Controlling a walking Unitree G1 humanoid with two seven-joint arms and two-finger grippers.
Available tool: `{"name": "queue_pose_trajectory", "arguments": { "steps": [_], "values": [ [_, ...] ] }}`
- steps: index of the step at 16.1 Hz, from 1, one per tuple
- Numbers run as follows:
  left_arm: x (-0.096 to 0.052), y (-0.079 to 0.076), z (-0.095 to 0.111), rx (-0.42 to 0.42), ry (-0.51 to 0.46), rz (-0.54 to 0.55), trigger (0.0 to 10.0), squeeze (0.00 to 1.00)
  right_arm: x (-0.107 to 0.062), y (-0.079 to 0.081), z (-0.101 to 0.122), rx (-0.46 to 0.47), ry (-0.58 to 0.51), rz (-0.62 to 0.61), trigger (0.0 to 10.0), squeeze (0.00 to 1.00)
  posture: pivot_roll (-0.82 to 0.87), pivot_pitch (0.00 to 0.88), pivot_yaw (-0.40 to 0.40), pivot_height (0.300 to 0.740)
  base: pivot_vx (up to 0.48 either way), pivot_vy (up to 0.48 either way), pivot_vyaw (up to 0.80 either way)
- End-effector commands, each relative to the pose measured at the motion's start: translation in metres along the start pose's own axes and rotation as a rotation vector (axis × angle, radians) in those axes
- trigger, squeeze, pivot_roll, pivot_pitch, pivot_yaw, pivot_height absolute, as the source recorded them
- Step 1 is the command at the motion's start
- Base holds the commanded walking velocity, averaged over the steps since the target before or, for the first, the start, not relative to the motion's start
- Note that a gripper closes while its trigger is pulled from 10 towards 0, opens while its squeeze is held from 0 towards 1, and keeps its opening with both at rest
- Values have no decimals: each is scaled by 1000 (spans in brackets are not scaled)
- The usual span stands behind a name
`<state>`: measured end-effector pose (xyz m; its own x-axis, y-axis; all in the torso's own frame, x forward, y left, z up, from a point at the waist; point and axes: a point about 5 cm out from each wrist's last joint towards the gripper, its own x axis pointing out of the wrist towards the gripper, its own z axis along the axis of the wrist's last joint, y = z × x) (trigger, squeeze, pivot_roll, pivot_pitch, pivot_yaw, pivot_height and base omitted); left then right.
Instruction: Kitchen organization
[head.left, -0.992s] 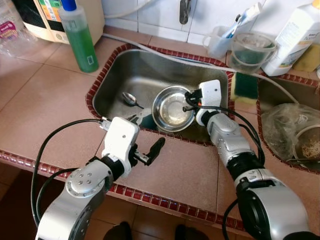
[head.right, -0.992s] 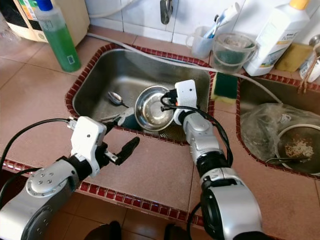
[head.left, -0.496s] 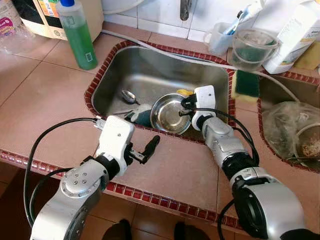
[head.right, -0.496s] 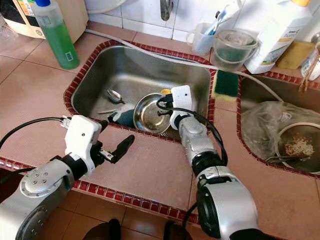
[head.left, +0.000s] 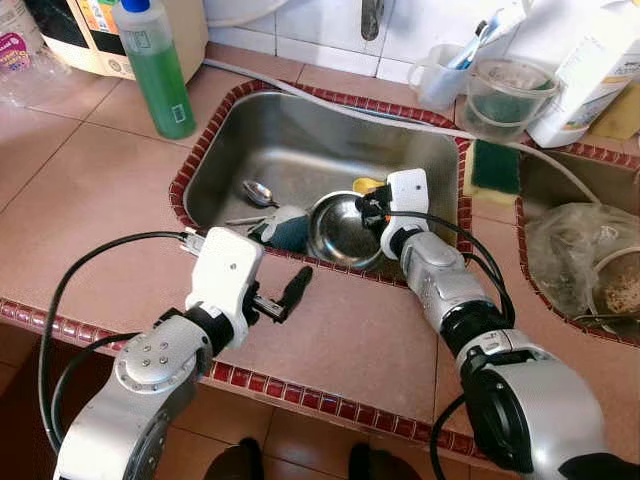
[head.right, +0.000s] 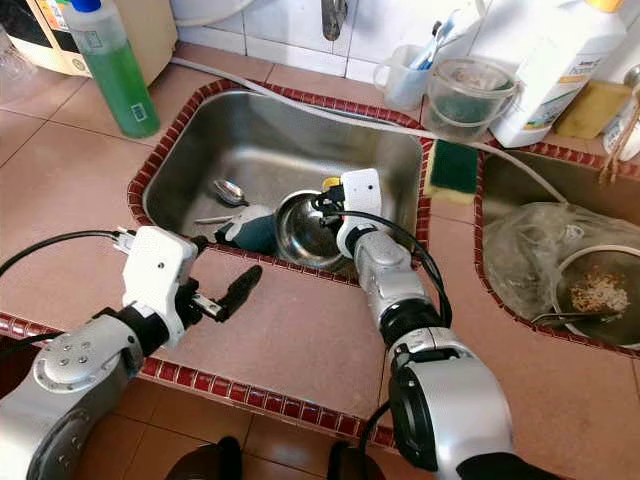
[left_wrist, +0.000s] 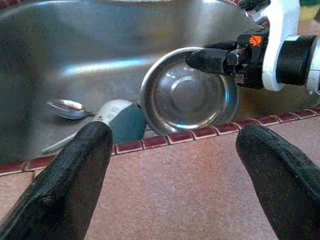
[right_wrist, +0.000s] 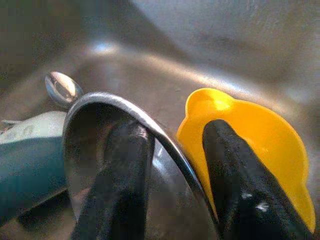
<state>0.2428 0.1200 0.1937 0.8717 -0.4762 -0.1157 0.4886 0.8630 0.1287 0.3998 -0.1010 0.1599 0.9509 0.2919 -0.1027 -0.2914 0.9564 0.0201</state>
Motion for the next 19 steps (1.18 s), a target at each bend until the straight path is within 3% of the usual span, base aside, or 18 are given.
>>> {"name": "queue_pose_trajectory", "arguments": {
  "steps": [1,6,12,15,17,19],
  "values": [
    [-1,0,4,19,-18,-2,10000,0,1,-2,2,9,-3,-18,10000,1000,96,253,-49,740,0,0,0],
    [0,2,6,43,-29,13,10000,0,-1,-7,1,-84,-15,-67,10000,1000,117,223,-35,740,0,0,0],
    [12,9,13,77,-62,0,10000,0,-7,-21,-6,-68,-17,-127,10000,1000,94,157,3,740,0,0,0],
    [18,15,17,93,-92,18,10000,0,-8,-26,2,-72,-79,-145,10000,1000,80,117,12,740,0,0,0],
    [26,27,18,61,-149,113,10000,0,-13,-25,14,-55,-224,-134,10000,1000,71,85,8,740,0,0,0],
    [29,36,13,17,-156,190,10000,0,-17,-24,14,-42,-274,-128,10000,1000,57,72,8,740,0,0,0]
  ]
}}
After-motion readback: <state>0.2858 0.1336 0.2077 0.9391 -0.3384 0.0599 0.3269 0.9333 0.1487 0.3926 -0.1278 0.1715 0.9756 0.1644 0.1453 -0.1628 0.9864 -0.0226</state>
